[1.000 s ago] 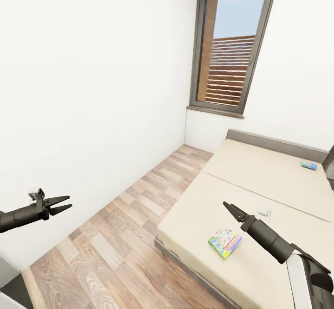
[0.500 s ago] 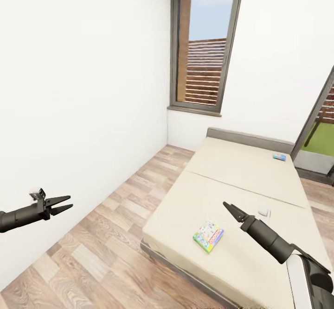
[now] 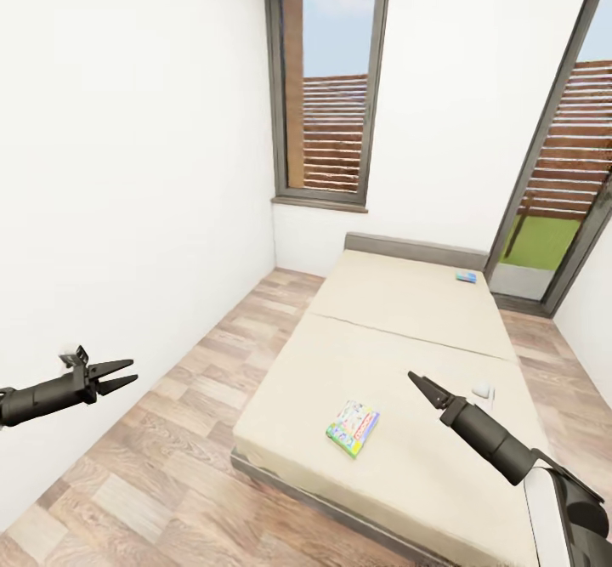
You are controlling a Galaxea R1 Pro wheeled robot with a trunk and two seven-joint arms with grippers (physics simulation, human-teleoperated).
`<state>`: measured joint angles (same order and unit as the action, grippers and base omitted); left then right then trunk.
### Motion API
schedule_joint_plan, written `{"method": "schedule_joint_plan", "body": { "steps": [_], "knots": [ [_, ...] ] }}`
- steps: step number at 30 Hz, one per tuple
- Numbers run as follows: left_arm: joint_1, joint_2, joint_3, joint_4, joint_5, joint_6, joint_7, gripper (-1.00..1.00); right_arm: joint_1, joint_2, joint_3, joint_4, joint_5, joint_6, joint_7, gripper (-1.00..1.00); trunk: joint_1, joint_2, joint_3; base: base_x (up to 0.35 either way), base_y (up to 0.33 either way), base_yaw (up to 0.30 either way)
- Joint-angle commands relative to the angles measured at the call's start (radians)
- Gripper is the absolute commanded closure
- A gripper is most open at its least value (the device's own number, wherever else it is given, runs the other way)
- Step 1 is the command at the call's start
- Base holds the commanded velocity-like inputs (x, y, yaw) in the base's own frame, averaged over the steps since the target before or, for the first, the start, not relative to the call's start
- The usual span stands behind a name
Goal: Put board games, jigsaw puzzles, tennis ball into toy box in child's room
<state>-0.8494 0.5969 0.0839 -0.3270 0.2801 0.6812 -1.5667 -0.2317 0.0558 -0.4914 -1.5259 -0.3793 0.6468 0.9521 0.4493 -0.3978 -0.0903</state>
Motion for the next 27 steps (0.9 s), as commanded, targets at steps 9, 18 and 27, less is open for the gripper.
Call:
{"method": "schedule_joint_plan", "body": {
  "steps": [9,18,27],
  "knots": [
    [0.0,0.0,0.001,-0.001,-0.001,0.011,-0.004,-1.0,-0.001,0.002,-0.001,0.001,-0.003,0.006,0.001,-1.0,0.001,-0.002,0.001,0.0,0.0,-0.262],
    [0.0,-0.001,0.001,-0.001,-0.001,0.011,-0.004,-1.0,-0.002,0.002,-0.001,0.001,0.001,0.009,-0.001,-1.0,0.001,-0.002,0.002,0.0,0.0,-0.061],
    [0.0,-0.002,0.001,-0.001,-0.001,0.012,-0.004,-1.0,-0.003,0.002,0.0,0.001,-0.002,0.01,-0.001,-1.0,0.001,-0.002,-0.006,-0.001,0.0,-0.141]
  ]
}}
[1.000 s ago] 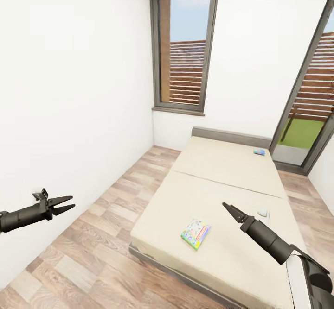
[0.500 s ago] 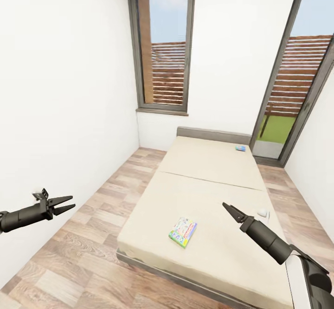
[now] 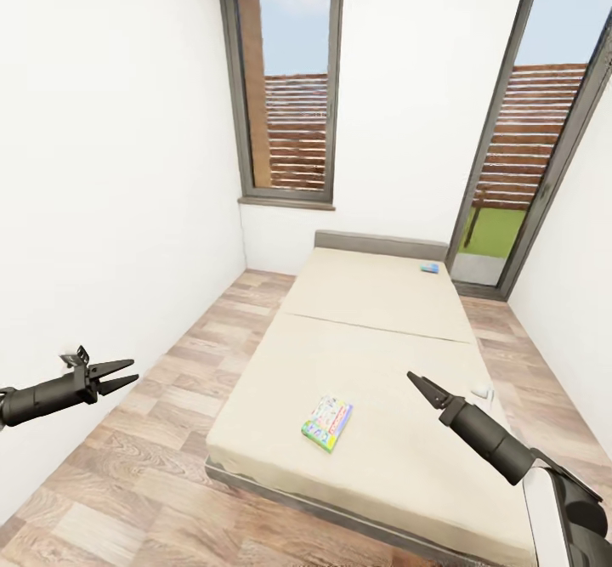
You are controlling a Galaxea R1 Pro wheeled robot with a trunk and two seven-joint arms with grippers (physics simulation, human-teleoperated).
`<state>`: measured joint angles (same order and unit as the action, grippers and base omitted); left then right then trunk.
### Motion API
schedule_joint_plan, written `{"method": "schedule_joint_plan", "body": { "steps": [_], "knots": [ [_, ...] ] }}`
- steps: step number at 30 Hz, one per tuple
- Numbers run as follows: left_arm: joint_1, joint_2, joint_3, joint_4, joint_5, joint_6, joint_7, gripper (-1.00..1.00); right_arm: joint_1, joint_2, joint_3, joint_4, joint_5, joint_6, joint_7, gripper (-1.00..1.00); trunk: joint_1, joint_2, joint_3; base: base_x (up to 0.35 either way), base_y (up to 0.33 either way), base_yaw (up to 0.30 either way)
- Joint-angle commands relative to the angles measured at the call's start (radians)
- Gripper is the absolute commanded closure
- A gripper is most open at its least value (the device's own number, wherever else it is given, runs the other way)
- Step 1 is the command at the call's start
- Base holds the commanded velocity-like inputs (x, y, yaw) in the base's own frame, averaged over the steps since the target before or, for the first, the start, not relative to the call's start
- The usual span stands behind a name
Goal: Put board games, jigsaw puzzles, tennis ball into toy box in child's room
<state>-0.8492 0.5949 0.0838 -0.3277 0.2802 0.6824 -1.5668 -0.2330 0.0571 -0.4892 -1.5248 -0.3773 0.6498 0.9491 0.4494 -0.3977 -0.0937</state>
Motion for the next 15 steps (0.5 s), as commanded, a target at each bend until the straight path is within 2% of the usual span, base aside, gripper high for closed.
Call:
{"method": "schedule_joint_plan", "body": {
  "steps": [1,15],
  "knots": [
    [-0.001,0.0,0.001,0.0,-0.001,0.011,-0.004,-1.0,-0.001,0.001,-0.002,0.0,-0.004,0.007,0.002,-1.0,0.001,-0.002,-0.003,-0.015,0.0,-0.182],
    [-0.001,-0.001,0.001,0.0,-0.001,0.011,-0.004,-1.0,-0.001,0.0,-0.003,0.001,-0.007,0.006,0.003,-1.0,0.001,-0.002,-0.019,-0.085,0.0,-0.201]
  ]
}}
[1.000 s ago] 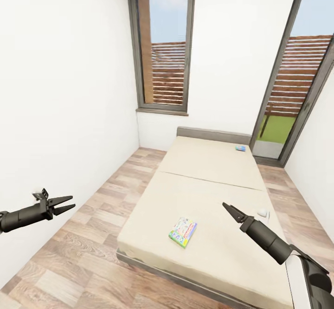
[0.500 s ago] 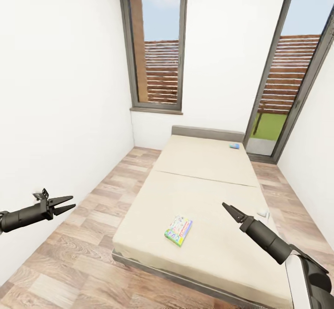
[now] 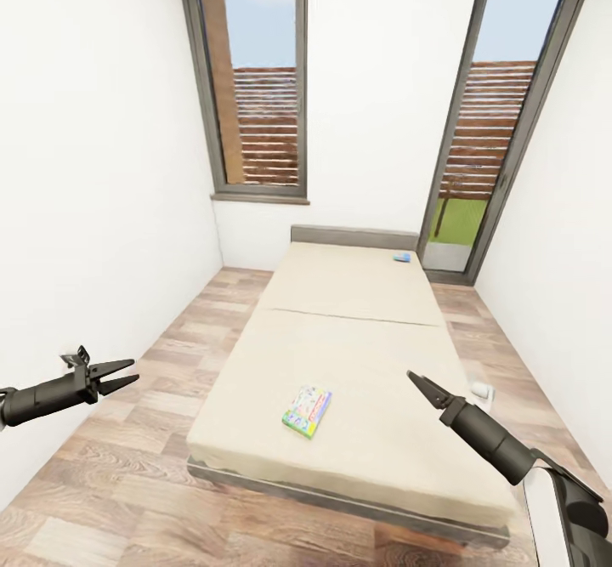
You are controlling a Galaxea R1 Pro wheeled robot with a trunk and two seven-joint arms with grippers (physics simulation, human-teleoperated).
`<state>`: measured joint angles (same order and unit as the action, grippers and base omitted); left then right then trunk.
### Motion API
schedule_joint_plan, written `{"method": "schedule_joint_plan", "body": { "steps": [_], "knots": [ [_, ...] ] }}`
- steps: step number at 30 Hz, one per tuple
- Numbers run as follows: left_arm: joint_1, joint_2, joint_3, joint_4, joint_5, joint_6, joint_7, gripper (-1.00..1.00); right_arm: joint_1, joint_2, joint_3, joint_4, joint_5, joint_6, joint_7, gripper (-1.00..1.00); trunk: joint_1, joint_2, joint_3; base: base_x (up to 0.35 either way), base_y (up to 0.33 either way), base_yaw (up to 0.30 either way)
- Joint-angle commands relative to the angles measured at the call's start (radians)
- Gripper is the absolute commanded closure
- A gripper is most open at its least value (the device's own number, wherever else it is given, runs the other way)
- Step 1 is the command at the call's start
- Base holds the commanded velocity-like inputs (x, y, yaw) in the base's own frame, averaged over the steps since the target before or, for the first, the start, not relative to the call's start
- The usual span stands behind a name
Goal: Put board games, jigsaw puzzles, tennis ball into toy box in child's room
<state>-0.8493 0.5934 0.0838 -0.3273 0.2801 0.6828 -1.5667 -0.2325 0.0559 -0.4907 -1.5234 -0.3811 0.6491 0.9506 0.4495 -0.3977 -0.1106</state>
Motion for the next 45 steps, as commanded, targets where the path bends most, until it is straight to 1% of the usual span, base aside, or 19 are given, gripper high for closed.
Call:
{"method": "schedule_joint_plan", "body": {
  "steps": [1,31,36,39,41,42,44,45],
  "knots": [
    [-0.001,0.0,0.001,0.0,-0.001,0.011,-0.004,-1.0,-0.001,0.001,-0.002,0.0,-0.004,0.006,0.002,-1.0,0.0,-0.002,-0.003,-0.035,0.0,-0.217],
    [-0.001,0.0,0.001,0.0,-0.001,0.004,-0.004,-1.0,-0.002,0.001,-0.003,0.008,-0.003,0.006,0.001,-1.0,0.0,-0.002,-0.036,-0.003,0.0,-0.219],
    [-0.001,-0.013,0.0,-0.001,-0.002,0.006,-0.004,-1.0,-0.002,0.001,-0.003,0.008,-0.001,0.005,-0.002,-1.0,0.0,-0.002,-0.041,0.0,0.0,-0.219],
    [-0.001,-0.024,-0.001,-0.001,-0.004,0.008,-0.004,-1.0,-0.002,0.002,0.0,0.008,0.001,0.005,-0.023,-1.0,0.0,-0.002,-0.044,0.0,0.0,-0.219],
    [-0.001,-0.033,-0.007,-0.001,-0.009,0.009,-0.004,-1.0,-0.002,0.003,0.003,0.007,0.002,0.005,-0.061,-1.0,0.0,-0.002,-0.047,0.0,0.0,-0.219],
    [-0.001,-0.038,-0.014,-0.001,-0.014,0.01,-0.004,-1.0,-0.002,0.003,0.005,0.007,0.001,0.005,-0.095,-1.0,0.0,-0.002,-0.048,0.0,0.0,-0.218],
    [-0.001,-0.044,-0.021,-0.001,-0.017,0.012,0.002,-1.0,-0.001,0.004,0.009,0.007,0.001,0.005,-0.134,-1.0,0.0,-0.002,-0.05,0.0,0.0,-0.214],
    [-0.001,-0.05,-0.026,-0.001,-0.019,0.014,0.032,-1.0,-0.001,0.005,0.016,0.007,0.001,0.006,-0.176,-1.0,0.0,-0.002,-0.051,0.0,0.0,-0.207]
  ]
}}
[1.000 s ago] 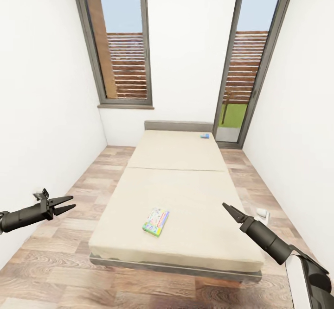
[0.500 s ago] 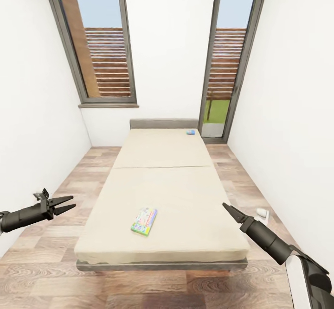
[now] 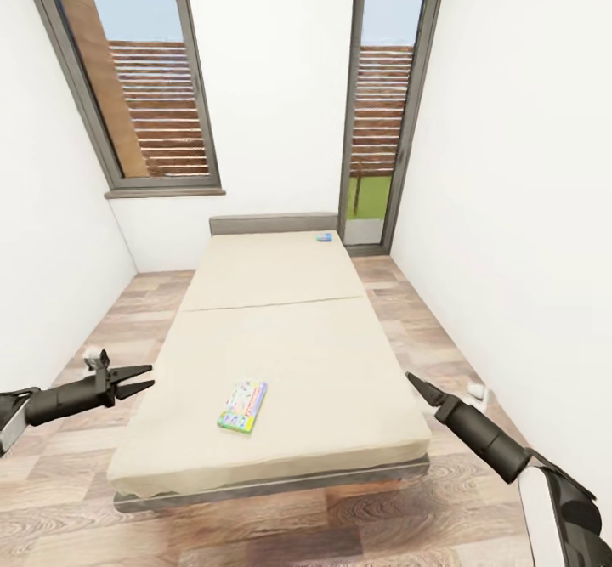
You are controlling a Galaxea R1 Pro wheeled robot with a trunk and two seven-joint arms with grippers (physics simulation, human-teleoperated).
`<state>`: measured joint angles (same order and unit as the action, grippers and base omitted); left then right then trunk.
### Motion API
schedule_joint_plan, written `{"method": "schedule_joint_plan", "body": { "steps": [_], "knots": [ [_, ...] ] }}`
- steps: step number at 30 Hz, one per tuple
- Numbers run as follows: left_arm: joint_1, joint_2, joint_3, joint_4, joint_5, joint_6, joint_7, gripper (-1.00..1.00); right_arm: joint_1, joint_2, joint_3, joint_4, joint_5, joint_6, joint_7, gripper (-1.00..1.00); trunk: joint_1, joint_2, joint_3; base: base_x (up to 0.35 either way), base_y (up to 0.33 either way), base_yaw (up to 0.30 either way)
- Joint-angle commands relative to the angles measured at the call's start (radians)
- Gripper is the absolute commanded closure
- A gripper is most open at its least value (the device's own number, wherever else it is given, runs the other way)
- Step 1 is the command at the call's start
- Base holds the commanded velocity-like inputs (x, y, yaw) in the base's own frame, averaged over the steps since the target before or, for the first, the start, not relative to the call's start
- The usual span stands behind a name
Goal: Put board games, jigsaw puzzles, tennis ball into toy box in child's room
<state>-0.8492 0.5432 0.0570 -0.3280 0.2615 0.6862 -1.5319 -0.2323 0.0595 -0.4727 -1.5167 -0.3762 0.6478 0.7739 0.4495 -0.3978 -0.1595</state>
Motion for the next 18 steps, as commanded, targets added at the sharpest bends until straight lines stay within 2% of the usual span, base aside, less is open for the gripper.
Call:
{"method": "schedule_joint_plan", "body": {
  "steps": [1,6,7,9,10,12,13,16,17,18],
  "knots": [
    [-0.001,-0.004,-0.001,0.0,-0.001,0.011,0.016,-1.0,-0.001,0.001,0.004,0.0,-0.004,0.007,-0.022,-1.0,0.001,-0.002,-0.003,0.0,0.0,-0.204],
    [-0.004,-0.044,-0.006,-0.001,-0.003,0.014,0.161,-1.0,-0.001,0.001,0.054,-0.001,-0.003,0.007,-0.174,-1.0,0.001,-0.002,-0.009,0.0,0.0,-0.194],
    [-0.005,-0.063,-0.007,-0.002,-0.003,0.014,0.225,-1.0,-0.001,0.001,0.071,-0.001,-0.003,0.007,-0.231,-1.0,0.001,-0.002,-0.011,0.0,0.0,-0.178],
    [-0.005,-0.084,-0.007,-0.002,-0.004,0.014,0.295,-1.0,-0.001,0.002,0.09,-0.001,-0.003,0.007,-0.291,-1.0,0.001,-0.002,-0.013,0.0,0.0,-0.175],
    [-0.005,-0.107,-0.007,-0.004,-0.003,0.015,0.37,-1.0,-0.001,0.003,0.113,-0.001,-0.003,0.007,-0.355,-1.0,0.001,-0.002,-0.014,0.0,0.0,-0.17],
    [-0.005,-0.131,-0.007,-0.009,-0.003,0.015,0.45,-1.0,-0.001,0.002,0.14,-0.001,-0.003,0.007,-0.419,-1.0,0.001,-0.002,-0.017,0.0,0.0,-0.157],
    [-0.005,-0.155,-0.006,-0.017,-0.003,0.015,0.533,-1.0,-0.001,0.002,0.17,-0.001,-0.003,0.007,-0.486,-1.0,0.001,-0.002,-0.018,0.0,0.0,-0.101],
    [-0.005,-0.189,-0.005,-0.03,-0.002,0.015,0.664,-1.0,-0.001,0.002,0.214,-0.001,-0.003,0.007,-0.584,-1.0,0.001,-0.002,-0.022,0.0,0.0,-0.065],
    [-0.005,-0.209,-0.004,-0.038,0.0,0.015,0.754,-1.0,-0.003,0.002,0.242,-0.001,-0.004,0.007,-0.647,-1.0,0.001,-0.002,-0.022,0.0,0.0,-0.033],
    [-0.005,-0.219,-0.003,-0.041,0.001,0.015,0.8,-1.0,-0.003,0.002,0.254,-0.001,-0.004,0.007,-0.677,-1.0,0.001,-0.002,-0.023,0.0,0.0,-0.026]
  ]
}}
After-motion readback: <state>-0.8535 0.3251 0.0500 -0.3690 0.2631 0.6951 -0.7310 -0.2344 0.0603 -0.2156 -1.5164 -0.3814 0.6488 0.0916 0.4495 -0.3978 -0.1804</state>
